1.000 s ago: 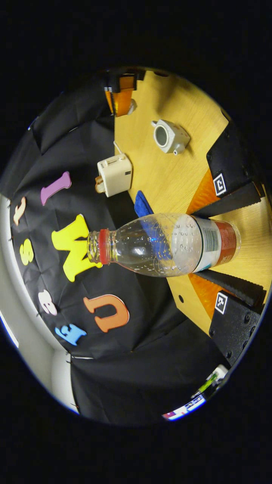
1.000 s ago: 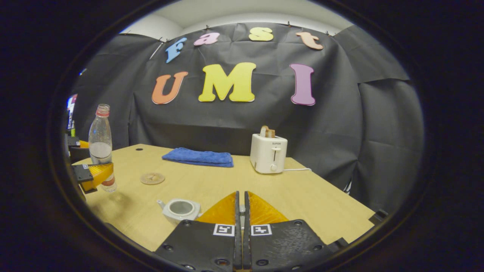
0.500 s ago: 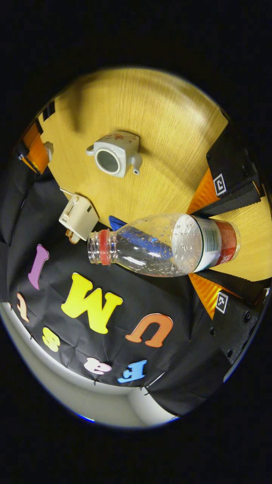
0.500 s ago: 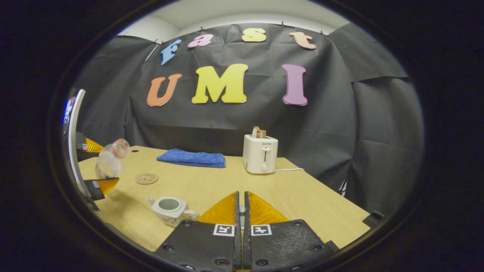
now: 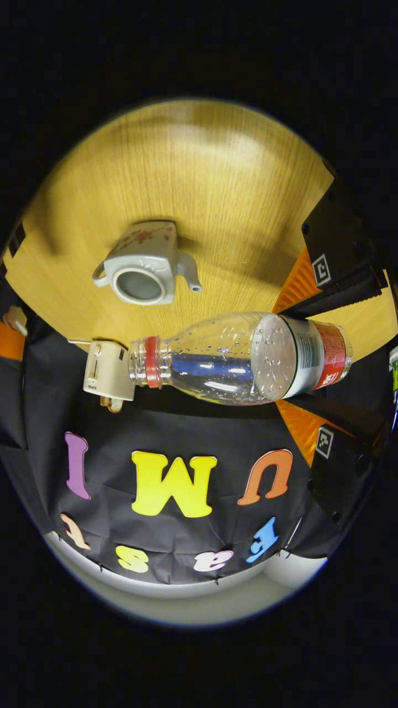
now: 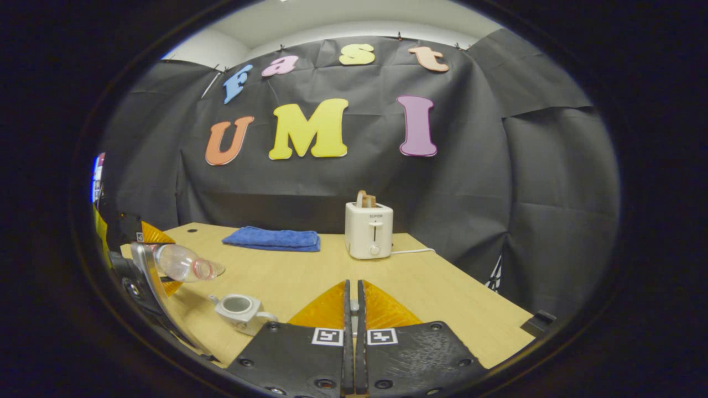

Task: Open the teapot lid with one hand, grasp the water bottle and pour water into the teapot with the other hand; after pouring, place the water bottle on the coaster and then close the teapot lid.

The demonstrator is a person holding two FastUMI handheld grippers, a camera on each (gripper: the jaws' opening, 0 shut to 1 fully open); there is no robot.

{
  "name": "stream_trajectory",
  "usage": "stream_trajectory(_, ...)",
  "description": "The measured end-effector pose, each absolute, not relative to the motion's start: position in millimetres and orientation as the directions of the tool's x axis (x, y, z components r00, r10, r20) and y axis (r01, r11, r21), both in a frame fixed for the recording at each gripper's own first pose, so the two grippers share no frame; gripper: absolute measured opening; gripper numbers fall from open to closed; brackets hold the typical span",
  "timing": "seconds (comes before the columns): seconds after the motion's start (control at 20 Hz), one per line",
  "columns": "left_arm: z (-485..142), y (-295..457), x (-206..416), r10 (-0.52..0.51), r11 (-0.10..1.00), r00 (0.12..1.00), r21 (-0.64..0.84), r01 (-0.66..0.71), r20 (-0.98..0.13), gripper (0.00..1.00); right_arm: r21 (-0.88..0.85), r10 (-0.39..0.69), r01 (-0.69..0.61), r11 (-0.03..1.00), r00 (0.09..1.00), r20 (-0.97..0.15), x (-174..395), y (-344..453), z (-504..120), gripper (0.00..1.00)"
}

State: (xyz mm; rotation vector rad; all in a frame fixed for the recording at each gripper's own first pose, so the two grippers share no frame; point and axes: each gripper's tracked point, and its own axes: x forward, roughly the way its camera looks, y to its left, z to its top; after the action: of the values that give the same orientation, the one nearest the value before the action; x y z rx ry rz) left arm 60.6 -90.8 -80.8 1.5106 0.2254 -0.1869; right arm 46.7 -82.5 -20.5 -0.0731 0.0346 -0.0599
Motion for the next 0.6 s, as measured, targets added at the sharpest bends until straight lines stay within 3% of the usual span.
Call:
stream_trajectory(0.35, -70.3, -91.2, 68.7, 0.073, -0.141, 0.963, 0.953, 0.267, -0.259, 0.76, -0.074, -0.086, 0.085, 0.994, 0.996, -0.015, 43.5, -88.8, -14.7, 0.01)
stream_trajectory(0.4, -69.5, -91.2, 69.2, 0.081, -0.157, 0.962, 0.949, 0.272, -0.262, 0.8, -0.075, -0.084, 0.083, 0.994, 0.996, -0.012, 42.3, -87.5, -13.7, 0.01)
stream_trajectory(0.6, -69.3, -90.0, 68.0, 0.109, -0.217, 0.959, 0.935, 0.28, -0.261, 0.77, -0.083, -0.079, 0.078, 0.993, 0.997, -0.007, 40.5, -86.5, -11.6, 0.01)
